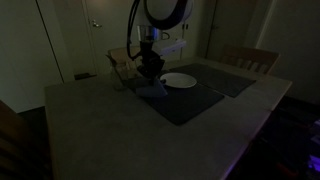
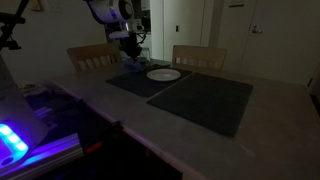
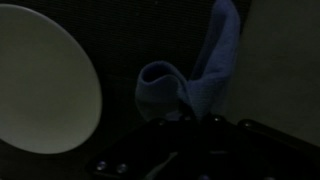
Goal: Use the cloth to wipe the plate
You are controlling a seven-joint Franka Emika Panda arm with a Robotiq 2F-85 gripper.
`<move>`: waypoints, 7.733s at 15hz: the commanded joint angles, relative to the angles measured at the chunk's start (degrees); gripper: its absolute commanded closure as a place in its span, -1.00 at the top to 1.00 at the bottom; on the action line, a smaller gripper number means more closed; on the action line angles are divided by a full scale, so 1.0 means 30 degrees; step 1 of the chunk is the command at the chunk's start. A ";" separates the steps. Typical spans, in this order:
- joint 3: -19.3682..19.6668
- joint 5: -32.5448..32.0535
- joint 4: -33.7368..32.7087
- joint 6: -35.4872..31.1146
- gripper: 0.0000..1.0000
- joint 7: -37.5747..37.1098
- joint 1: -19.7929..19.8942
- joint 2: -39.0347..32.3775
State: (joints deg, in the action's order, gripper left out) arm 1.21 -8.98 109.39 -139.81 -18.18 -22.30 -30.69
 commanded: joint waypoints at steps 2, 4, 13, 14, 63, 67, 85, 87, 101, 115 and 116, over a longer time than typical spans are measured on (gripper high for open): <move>-0.0132 -0.1347 -0.1079 0.4106 -0.96 0.0712 0.0931 0.0533; -0.0135 -0.1865 -0.1373 0.5207 -0.96 0.0918 0.1302 0.0631; 0.1490 -0.5769 -0.1043 0.7198 -0.96 -0.1257 0.2270 0.2347; 0.1719 -0.6383 -0.0995 0.7390 -0.96 -0.1651 0.2383 0.2678; 0.3712 -0.6708 0.4926 -0.9066 -0.96 -1.8134 0.2359 -0.0433; 0.2185 -0.3367 0.4575 -0.9871 -0.96 -1.4596 0.2977 -0.0813; 0.6323 0.0969 0.4668 -1.1110 -0.96 -0.9919 0.0572 -0.0935; 0.5603 0.1394 0.4902 -1.0068 -0.96 -0.9492 0.1299 -0.0542; -0.0412 0.7218 0.5132 -0.7785 -0.96 -0.6765 0.5184 0.0264; 0.2368 0.7185 0.5841 -1.2793 -0.96 -0.6573 0.3896 -0.0473; 0.2923 0.7138 0.6018 -1.2936 -0.96 -0.6669 0.3586 -0.0374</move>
State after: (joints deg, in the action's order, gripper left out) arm 5.84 11.72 125.23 -176.15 -39.22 -9.00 -32.50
